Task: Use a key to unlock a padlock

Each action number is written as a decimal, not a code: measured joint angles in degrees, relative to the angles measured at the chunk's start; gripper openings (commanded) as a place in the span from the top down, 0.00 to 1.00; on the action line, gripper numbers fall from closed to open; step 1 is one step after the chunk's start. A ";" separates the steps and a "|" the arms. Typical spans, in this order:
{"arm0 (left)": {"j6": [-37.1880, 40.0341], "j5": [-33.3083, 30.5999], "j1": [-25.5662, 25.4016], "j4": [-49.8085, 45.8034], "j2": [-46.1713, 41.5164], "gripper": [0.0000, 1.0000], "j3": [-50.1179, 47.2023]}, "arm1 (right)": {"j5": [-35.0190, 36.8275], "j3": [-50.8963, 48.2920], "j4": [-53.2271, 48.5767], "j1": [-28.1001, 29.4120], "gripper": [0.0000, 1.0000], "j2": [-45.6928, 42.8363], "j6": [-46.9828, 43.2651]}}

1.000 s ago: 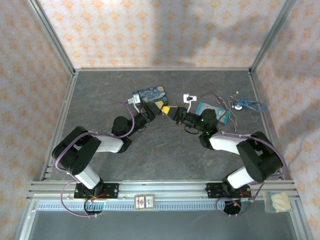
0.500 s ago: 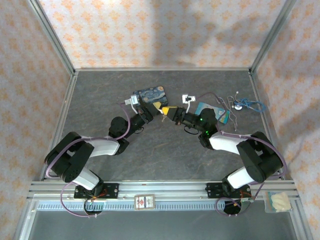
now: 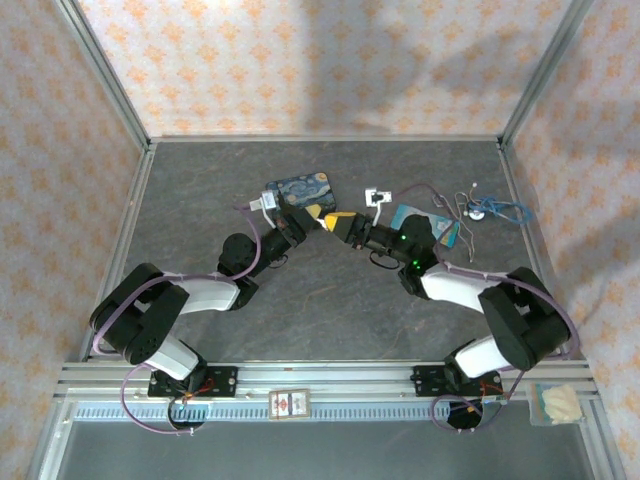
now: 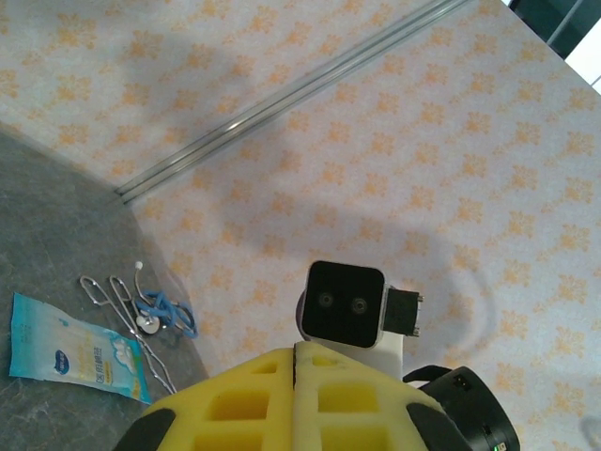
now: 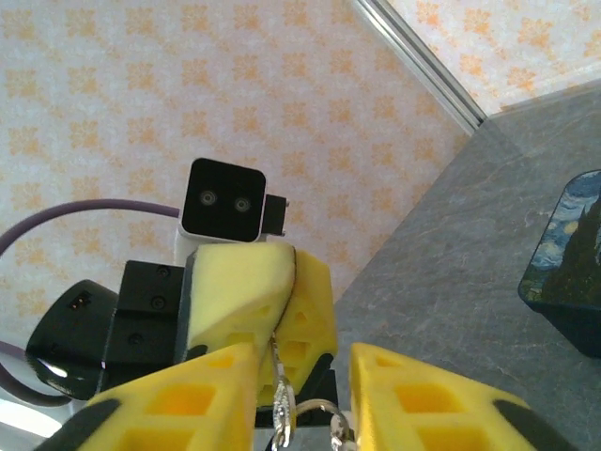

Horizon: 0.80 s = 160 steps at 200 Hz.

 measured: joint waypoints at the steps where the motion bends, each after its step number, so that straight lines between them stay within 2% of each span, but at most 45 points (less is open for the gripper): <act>1: 0.02 0.00 0.00 0.00 0.00 1.00 0.00 | 0.00 0.00 -0.17 -0.02 0.63 -0.13 0.00; 22: 0.00 0.04 0.00 0.00 0.00 1.00 0.00 | 0.15 0.35 -2.99 -0.31 0.58 -1.68 -2.05; 54: -0.68 0.26 0.00 0.31 0.28 1.00 0.22 | -0.44 0.85 -4.42 -0.31 0.58 -1.57 -3.10; 132: -1.27 0.28 0.00 1.11 0.63 1.00 0.22 | -3.82 0.92 -1.57 0.57 0.72 1.62 -0.85; 160: -1.29 0.28 0.00 1.11 0.63 1.00 0.22 | -3.85 0.94 -1.25 0.63 0.81 1.70 -0.48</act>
